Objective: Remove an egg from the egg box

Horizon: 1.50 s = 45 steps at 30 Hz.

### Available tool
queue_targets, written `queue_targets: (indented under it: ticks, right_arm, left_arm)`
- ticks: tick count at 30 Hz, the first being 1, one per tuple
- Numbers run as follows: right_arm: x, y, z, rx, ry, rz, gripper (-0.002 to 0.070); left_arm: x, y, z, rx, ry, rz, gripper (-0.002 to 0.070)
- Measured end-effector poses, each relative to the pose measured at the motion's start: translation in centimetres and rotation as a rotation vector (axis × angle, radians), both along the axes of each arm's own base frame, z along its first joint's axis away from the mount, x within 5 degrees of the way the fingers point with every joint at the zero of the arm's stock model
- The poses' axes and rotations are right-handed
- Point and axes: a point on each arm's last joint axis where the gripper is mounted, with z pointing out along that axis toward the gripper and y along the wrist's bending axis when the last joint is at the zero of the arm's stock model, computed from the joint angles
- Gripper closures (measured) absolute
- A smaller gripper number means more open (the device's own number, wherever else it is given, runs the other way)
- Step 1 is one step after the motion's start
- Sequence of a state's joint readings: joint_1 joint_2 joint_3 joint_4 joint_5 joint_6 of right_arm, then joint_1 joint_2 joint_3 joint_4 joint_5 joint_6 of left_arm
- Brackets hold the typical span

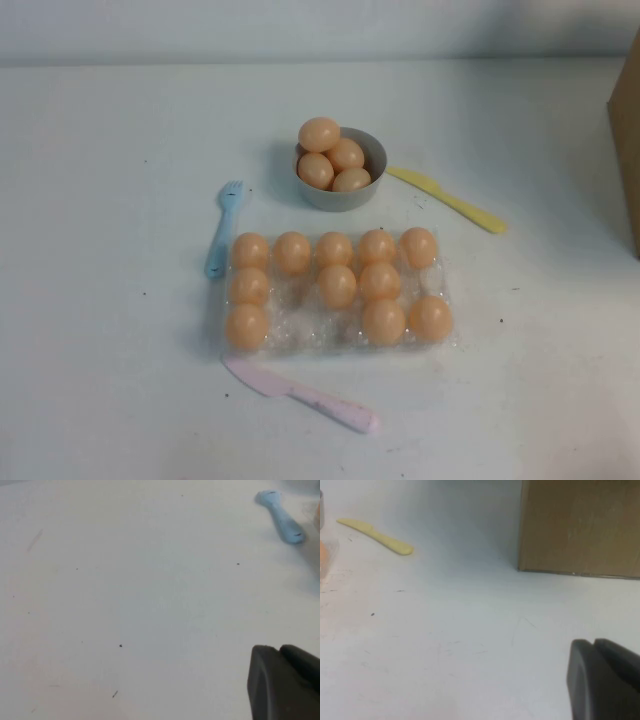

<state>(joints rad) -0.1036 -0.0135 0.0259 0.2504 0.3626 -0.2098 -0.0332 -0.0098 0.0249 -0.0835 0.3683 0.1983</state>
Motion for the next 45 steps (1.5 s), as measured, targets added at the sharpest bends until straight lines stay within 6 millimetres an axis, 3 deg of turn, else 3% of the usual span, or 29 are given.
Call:
queue_targets:
  ticks: [36, 39, 45]
  right_arm:
    - [0.0, 0.1, 0.0, 0.019, -0.002, 0.001, 0.0694]
    - [0.0, 0.5, 0.2, 0.176, -0.018, 0.013, 0.0694]
    - [0.1, 2.0, 2.0, 0.935, -0.119, 0.052, 0.0694]
  left_arm:
    - [0.0, 0.0, 0.0, 0.000, 0.000, 0.000, 0.0678]
    - [0.0, 0.0, 0.0, 0.000, 0.000, 0.000, 0.0678]
    - [0.0, 0.0, 0.0, 0.000, 0.000, 0.000, 0.0678]
